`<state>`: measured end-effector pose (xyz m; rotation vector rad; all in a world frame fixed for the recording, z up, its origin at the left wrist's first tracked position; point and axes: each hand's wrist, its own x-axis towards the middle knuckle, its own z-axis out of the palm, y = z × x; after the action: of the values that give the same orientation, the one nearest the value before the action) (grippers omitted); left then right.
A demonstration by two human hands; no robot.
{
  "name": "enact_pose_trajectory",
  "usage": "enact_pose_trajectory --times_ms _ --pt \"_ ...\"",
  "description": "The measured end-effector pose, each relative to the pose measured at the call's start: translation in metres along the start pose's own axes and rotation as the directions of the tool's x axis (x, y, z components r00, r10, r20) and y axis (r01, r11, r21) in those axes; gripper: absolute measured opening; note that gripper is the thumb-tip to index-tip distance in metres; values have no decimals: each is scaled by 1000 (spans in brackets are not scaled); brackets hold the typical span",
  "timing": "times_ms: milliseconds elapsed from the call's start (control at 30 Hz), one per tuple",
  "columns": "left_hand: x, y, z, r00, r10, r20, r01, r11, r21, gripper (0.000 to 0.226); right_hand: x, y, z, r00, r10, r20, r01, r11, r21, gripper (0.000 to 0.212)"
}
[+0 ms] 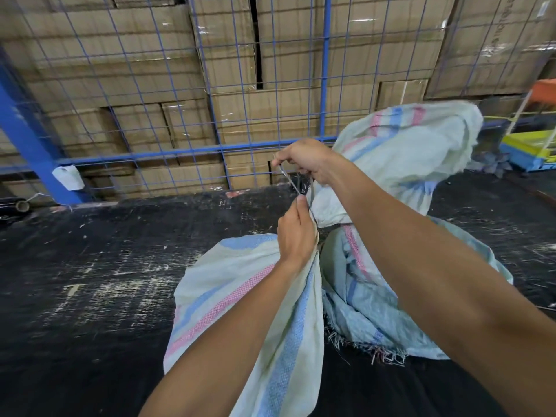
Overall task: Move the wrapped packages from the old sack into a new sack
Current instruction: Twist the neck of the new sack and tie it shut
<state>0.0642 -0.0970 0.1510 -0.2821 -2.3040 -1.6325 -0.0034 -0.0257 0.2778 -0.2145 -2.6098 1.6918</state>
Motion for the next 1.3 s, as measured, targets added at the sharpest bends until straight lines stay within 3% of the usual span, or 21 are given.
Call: enact_pose_trajectory --times_ms 133,267,433,533,633,733,800,833,900,967,1000,1067,1133,1167,1233,1300 --pt "-6 -2 0 975 -25 -223 -11 987 -159 39 0 13 -2 996 69 -52 -46 933 356 19" --pt "-4 -9 -3 946 -13 -323 -64 972 -226 37 8 25 -3 993 112 -37 -87 904 418 19" --pt "-1 -6 -3 988 7 -151 -27 991 -131 33 4 15 2 994 1 109 -36 946 324 19" --pt "2 -3 0 998 37 -45 -41 996 -79 35 3 -2 11 967 -112 229 94 992 88 22" --pt "-2 0 0 996 82 -37 -85 991 -107 32 10 -13 18 944 -169 283 221 961 -166 24" --pt "-2 -3 1 996 83 -42 -86 992 -90 35 15 -15 19 934 -84 347 225 894 -388 33" --pt "5 -8 3 998 23 -56 -27 996 -89 38 10 -17 19 942 41 333 155 826 -541 64" --pt "9 -10 3 997 -36 -66 30 995 -92 39 7 -16 18 955 29 295 153 805 -573 71" --pt "19 -14 1 983 -172 -64 164 980 -108 40 2 -13 15 963 -166 211 258 790 -556 63" --pt "29 -19 -5 961 -269 -58 261 959 -111 38 -5 -3 10 914 -389 111 397 811 -429 47" --pt "34 -22 -8 951 -305 -59 297 948 -111 37 -9 3 8 904 -420 77 423 859 -289 39" --pt "46 -26 -16 930 -362 -69 353 929 -114 36 -18 18 -2 936 -342 89 330 936 119 32" --pt "57 -33 -22 916 -393 -83 382 916 -123 37 -29 36 -14 937 -200 288 84 926 369 29" --pt "61 -36 -24 907 -411 -89 398 908 -131 39 -30 50 -17 902 -103 419 -25 957 290 28" --pt "66 -37 -28 896 -435 -89 420 895 -148 42 -31 83 -13 802 183 569 -94 979 -182 23" --pt "68 -37 -30 890 -455 -40 446 884 -140 40 -25 114 3 793 341 505 -54 865 -499 18"
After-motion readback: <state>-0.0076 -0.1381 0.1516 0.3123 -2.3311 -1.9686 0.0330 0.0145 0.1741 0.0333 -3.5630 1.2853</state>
